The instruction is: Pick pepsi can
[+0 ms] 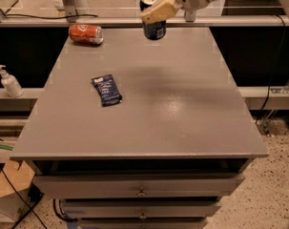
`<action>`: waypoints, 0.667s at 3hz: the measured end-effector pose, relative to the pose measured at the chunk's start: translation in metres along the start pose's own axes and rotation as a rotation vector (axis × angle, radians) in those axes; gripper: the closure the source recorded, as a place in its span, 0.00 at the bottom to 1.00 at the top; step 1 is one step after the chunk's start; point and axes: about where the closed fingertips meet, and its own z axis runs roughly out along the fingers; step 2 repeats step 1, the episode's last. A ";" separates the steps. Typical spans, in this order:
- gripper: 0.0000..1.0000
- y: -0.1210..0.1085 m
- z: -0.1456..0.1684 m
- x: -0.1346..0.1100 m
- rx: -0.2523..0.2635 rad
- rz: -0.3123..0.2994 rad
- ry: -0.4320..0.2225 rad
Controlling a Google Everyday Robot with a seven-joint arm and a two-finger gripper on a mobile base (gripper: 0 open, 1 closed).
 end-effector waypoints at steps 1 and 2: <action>1.00 -0.002 -0.007 -0.014 0.013 -0.020 -0.004; 1.00 -0.002 -0.007 -0.014 0.013 -0.020 -0.004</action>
Offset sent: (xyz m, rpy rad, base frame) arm 0.0000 0.0000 0.0000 0.0000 0.0000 0.0000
